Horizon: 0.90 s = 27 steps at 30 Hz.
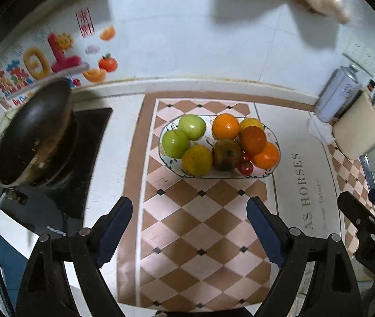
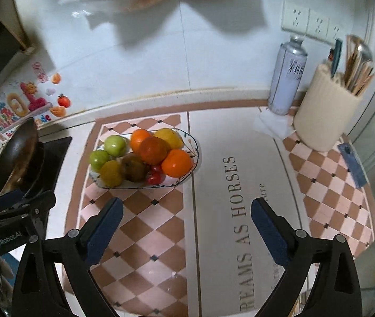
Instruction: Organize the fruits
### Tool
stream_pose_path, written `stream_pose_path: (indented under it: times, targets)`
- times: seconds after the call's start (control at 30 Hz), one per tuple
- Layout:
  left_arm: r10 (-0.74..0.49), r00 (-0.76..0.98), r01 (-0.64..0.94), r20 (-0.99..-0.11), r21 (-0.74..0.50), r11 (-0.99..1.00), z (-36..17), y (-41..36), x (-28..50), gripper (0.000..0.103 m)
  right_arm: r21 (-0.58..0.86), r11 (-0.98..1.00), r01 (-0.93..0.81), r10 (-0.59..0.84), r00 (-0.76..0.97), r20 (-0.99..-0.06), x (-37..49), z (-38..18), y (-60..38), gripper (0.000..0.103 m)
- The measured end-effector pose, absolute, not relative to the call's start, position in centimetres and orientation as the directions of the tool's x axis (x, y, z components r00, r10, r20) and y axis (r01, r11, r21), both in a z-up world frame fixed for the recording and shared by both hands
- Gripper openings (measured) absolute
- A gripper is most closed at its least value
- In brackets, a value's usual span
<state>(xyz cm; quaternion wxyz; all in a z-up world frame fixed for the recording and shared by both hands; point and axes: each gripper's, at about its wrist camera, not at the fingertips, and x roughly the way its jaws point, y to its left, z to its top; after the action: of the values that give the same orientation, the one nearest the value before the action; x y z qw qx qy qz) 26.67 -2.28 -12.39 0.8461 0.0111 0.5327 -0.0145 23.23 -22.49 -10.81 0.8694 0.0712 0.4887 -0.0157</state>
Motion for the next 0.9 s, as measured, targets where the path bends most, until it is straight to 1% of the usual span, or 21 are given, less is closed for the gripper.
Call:
stream_pose_path:
  times: [0.37,0.57,0.9]
  targets:
    - [-0.078,0.511,0.097,-0.856,-0.033,0.995,-6.3,-0.7,18.6,0.089,0.104,0.99,0.096,0.024,0.611,-0.791,13.5,-3.0,-20.9,0.1]
    - [-0.055,0.555,0.093,-0.83,-0.004,0.996,-3.5,-0.2,15.2,0.089,0.112,0.992,0.059,0.048,0.645,-0.762,9.7,0.1,-20.4,0.1]
    - [-0.02,0.609,0.044,-0.793,0.009,0.999,-0.1,0.1,11.3,0.089,0.13,0.992,0.011,0.089,0.667,-0.739,7.3,3.3,-20.5,0.101]
